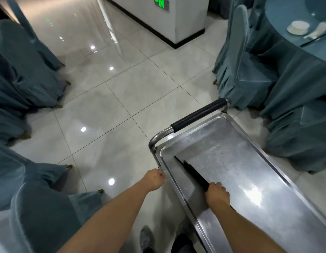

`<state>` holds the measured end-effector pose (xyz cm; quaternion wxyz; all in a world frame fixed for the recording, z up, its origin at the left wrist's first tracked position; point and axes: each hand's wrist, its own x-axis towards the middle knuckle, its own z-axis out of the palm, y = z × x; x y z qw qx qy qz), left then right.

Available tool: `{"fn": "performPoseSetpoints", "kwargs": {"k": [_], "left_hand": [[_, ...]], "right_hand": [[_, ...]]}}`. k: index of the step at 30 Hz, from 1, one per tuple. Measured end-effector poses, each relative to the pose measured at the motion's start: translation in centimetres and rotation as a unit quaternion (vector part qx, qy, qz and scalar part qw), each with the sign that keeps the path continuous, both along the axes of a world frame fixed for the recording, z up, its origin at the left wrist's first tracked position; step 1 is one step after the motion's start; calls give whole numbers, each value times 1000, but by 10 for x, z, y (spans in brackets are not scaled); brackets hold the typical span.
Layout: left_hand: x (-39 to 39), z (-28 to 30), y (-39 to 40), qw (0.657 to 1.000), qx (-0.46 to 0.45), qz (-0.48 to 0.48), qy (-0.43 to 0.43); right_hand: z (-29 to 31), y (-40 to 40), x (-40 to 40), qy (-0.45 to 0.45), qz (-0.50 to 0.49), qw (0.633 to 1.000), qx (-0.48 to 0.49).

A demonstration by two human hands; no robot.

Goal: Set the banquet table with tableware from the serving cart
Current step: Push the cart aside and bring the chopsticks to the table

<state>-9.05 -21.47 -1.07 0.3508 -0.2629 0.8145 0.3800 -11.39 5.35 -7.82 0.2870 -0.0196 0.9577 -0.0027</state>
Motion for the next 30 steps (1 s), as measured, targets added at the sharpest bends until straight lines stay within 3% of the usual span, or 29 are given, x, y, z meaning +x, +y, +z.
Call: {"fn": "performPoseSetpoints", "kwargs": {"k": [3, 8, 17, 20, 24, 30], "left_hand": [[9, 10, -6, 1000, -1, 8, 12], [27, 30, -20, 998, -3, 34, 55], [101, 67, -96, 951, 48, 258, 161], [139, 81, -133, 909, 66, 357, 206], [196, 97, -186, 811, 183, 507, 228], [313, 106, -262, 689, 225, 637, 261]], "right_hand": [[10, -2, -4, -29, 3, 999, -39], [38, -16, -1, 5, 36, 998, -49], [96, -110, 35, 67, 171, 979, -92], [116, -157, 54, 71, 246, 961, -106], [132, -228, 89, 90, 390, 911, -99], [144, -339, 157, 153, 526, 829, -111]]}}
